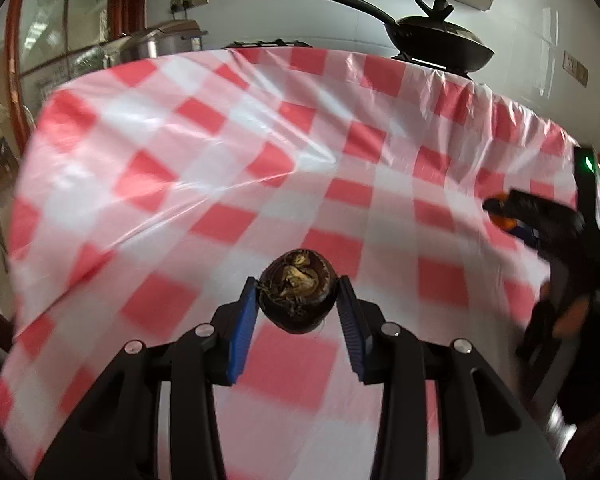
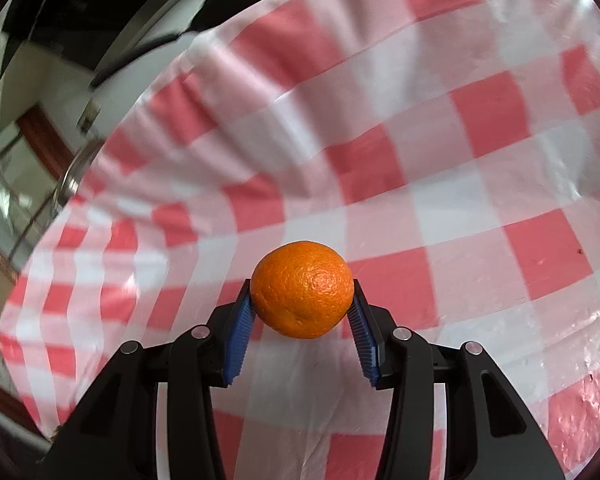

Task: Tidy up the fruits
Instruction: 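Carry the orange and brown fruit in both grippers over the white box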

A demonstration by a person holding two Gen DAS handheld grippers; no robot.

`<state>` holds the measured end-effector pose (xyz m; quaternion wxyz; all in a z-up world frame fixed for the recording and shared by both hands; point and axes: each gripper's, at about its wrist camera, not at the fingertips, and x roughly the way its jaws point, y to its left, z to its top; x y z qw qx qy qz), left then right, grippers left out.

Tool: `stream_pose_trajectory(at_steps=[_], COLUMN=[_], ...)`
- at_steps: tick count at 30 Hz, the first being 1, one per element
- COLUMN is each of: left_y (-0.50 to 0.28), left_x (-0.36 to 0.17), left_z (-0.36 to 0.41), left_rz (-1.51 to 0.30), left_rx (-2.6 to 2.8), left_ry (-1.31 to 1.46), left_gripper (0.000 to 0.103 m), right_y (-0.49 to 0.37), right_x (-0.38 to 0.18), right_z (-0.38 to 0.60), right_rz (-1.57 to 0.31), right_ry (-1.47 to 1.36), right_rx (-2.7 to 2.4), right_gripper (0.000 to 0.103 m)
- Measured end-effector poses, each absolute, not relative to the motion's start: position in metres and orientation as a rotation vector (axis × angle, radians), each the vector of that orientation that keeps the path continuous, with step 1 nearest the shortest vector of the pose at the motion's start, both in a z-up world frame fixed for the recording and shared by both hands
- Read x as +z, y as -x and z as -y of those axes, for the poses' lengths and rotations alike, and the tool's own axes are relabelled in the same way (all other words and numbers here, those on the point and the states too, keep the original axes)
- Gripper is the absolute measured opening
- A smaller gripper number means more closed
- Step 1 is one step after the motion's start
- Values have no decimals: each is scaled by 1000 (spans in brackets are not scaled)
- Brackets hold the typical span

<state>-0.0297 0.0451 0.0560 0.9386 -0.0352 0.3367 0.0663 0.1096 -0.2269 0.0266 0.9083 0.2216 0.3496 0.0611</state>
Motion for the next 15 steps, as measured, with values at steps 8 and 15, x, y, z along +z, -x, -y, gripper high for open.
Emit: stream_pose_trajectory(at_steps=[8,15], left_y=[98,146], left_x=[44,33], left_z=[-92,-118], left_rz=[-718,-728], left_rx=[210,243], left_ry=[68,85], left_gripper=[40,40], right_y=[-56,20], right_x=[24,36], right_z=[193,124], right_rz=[-804,-827], right_ry=[-483,-370], right_rx=[169,324], right_gripper=[46,45])
